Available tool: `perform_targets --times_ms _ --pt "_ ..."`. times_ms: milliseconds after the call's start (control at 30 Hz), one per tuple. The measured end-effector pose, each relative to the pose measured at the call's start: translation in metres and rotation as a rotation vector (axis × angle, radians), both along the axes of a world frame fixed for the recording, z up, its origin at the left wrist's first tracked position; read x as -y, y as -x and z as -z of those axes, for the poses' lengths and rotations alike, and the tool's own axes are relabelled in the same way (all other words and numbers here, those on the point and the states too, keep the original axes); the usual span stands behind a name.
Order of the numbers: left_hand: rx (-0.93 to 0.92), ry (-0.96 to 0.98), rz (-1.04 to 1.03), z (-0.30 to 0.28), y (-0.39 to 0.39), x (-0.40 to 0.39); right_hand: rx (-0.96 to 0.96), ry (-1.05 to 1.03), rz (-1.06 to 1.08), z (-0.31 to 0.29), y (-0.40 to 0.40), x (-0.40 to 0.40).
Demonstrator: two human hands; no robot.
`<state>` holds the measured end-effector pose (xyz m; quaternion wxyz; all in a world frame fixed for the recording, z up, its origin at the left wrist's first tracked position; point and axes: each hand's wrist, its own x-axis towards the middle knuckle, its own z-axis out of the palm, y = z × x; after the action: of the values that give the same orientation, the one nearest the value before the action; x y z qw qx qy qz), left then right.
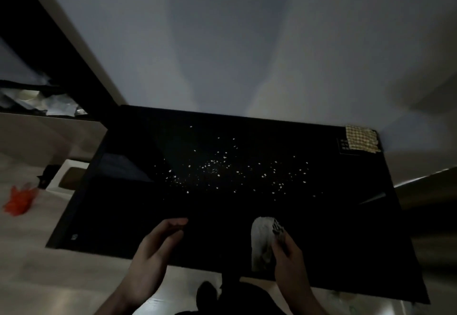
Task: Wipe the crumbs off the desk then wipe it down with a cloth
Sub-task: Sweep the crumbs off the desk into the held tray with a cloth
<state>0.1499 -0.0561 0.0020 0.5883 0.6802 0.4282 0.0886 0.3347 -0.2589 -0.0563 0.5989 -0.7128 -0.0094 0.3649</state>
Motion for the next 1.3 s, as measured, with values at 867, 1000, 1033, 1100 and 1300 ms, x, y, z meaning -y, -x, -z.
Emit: perform_targets --times_ms 867,1000,1033,1100,1300 --pt "0.003 0.095 0.102 0.018 0.164 -0.237 -0.019 -0.004 0.065 0.007 0.180 -0.228" --pt "0.033 0.151 0.168 0.020 0.197 -0.299 -0.033 -0.030 0.170 -0.002 0.244 -0.255" --pt "0.047 0.135 0.188 0.019 0.201 -0.311 -0.020 -0.042 0.183 -0.007 0.256 -0.260" --pt "0.072 0.087 0.221 0.018 0.205 -0.329 -0.013 -0.075 0.203 -0.011 0.271 -0.264" --pt "0.097 0.080 0.209 0.032 0.230 -0.338 -0.035 -0.065 0.211 -0.005 0.288 -0.277"
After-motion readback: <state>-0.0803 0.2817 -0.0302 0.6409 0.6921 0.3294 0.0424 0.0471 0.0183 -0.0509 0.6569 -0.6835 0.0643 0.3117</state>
